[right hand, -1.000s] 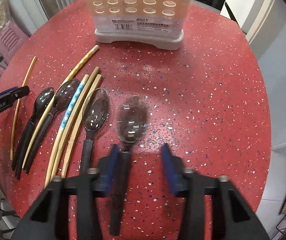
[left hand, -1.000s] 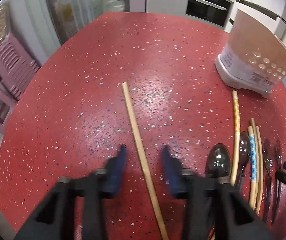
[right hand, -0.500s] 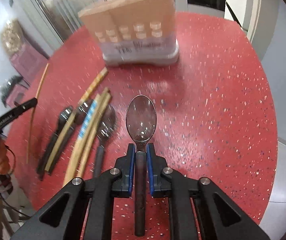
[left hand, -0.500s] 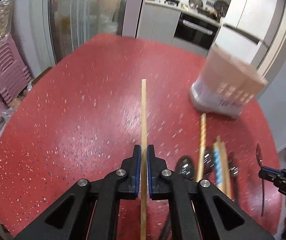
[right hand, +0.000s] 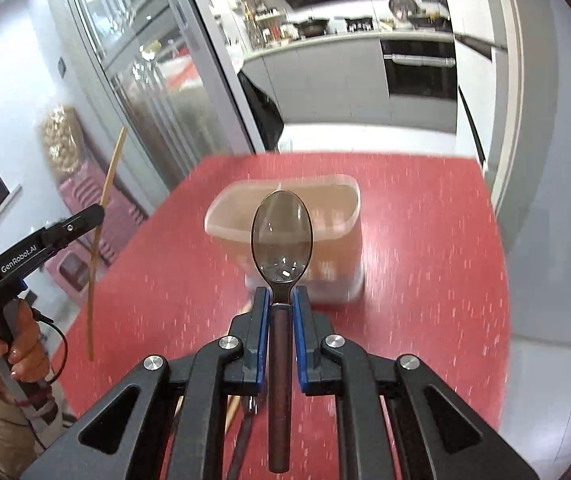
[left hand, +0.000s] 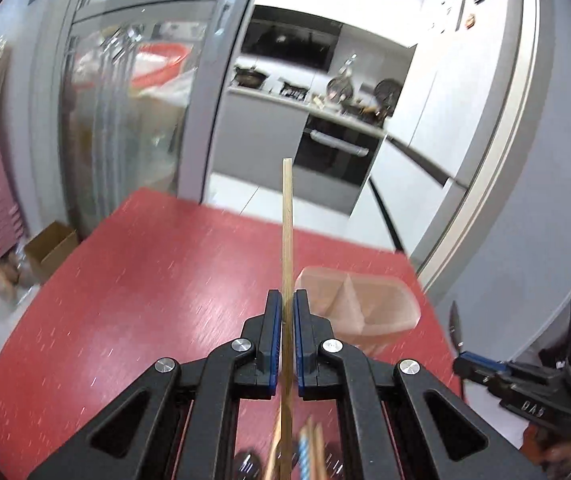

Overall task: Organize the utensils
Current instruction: 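Carry the chopstick and spoon to the beige caddy and lower them in, then open both tools to release the chopstick and spoon into the caddy, then move both tools back over the remaining spoons and chopsticks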

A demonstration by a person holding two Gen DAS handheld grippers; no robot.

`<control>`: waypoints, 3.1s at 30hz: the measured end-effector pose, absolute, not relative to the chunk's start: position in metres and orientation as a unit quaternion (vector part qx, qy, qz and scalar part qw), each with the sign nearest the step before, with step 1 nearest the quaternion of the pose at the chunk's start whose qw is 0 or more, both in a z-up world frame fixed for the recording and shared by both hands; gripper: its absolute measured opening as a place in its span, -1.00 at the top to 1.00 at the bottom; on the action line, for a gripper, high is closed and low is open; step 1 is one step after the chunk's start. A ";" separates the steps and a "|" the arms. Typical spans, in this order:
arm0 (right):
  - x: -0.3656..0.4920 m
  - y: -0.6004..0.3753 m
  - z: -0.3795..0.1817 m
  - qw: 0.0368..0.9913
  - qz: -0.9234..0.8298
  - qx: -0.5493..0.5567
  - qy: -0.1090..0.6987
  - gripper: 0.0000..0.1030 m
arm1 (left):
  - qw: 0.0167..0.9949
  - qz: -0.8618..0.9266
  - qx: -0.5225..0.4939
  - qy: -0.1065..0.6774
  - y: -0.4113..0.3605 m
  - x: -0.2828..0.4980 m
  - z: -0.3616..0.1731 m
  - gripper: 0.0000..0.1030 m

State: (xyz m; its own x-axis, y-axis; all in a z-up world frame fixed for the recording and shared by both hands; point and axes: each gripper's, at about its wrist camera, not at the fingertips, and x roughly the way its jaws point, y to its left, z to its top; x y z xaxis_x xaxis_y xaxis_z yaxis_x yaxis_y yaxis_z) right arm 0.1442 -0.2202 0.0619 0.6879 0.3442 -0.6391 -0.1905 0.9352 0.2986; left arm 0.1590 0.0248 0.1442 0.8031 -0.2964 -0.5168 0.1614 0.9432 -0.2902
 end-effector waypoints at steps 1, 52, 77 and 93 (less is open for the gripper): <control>0.152 -0.221 0.067 0.916 0.146 0.107 0.358 0.75 | 0.944 -0.128 -0.119 0.282 0.019 0.168 0.151 0.39; 0.259 -0.189 0.037 0.950 0.120 0.045 0.284 0.09 | 0.962 -0.087 -0.049 0.253 -0.050 0.251 0.089 0.39; 0.134 -0.201 0.009 0.905 0.113 0.116 0.393 -0.47 | 0.918 -0.052 -0.003 0.393 0.000 0.129 0.036 0.38; 0.088 -0.183 -0.043 0.864 0.090 0.135 0.477 -0.52 | 0.899 -0.022 -0.015 0.436 0.032 0.082 -0.011 -1.00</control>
